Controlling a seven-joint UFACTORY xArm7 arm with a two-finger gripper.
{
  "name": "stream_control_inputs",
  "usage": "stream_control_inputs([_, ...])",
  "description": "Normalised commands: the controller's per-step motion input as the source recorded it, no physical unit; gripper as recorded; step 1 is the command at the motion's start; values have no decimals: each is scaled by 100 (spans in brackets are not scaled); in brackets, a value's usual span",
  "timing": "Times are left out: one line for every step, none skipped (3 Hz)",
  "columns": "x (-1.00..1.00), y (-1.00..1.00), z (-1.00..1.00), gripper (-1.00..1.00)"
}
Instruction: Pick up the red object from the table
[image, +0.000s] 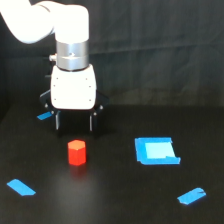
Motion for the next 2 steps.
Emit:
stream_control_inputs([14,-100,-6,100])
stream_control_inputs([15,-84,-17,100])
